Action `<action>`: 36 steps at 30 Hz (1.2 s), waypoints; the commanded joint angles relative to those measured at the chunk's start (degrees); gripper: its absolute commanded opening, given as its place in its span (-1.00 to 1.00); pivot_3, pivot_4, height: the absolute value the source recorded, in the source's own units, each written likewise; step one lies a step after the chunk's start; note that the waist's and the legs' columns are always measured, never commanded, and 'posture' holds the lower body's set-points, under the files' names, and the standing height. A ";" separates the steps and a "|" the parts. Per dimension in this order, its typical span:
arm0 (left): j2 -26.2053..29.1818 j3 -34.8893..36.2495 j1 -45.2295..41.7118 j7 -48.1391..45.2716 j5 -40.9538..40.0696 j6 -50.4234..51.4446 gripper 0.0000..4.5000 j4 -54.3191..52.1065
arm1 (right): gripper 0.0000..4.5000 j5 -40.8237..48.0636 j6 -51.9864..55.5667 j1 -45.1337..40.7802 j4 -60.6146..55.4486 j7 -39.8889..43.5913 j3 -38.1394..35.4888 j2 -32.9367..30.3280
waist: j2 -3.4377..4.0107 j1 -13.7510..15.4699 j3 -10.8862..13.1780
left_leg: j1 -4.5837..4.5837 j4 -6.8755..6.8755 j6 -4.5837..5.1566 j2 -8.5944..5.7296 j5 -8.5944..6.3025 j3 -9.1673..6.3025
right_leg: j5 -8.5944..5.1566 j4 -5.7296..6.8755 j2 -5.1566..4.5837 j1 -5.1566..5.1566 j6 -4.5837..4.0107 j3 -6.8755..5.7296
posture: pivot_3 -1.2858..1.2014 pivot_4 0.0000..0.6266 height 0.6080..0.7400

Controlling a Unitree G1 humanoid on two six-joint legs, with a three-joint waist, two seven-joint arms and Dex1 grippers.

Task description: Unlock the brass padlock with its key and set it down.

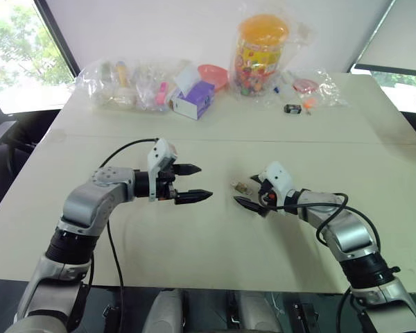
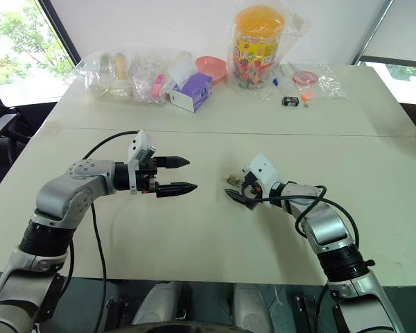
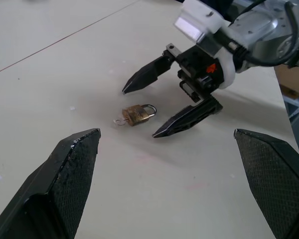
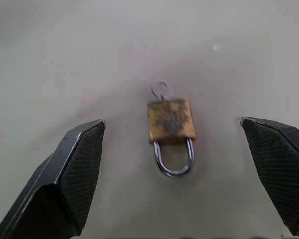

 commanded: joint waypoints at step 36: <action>-2.02 -1.83 -11.40 -14.49 -2.21 -3.42 1.00 10.96 | -0.69 -27.96 -48.97 0.82 -20.80 -1.82 -1.90 -16.78 | 0.00 -0.81 0.02 | 0.01 0.03 -0.16 0.00 0.09 0.01 | 0.00 0.06 0.09 -0.02 0.00 0.01 | 0.03 -0.52 1.00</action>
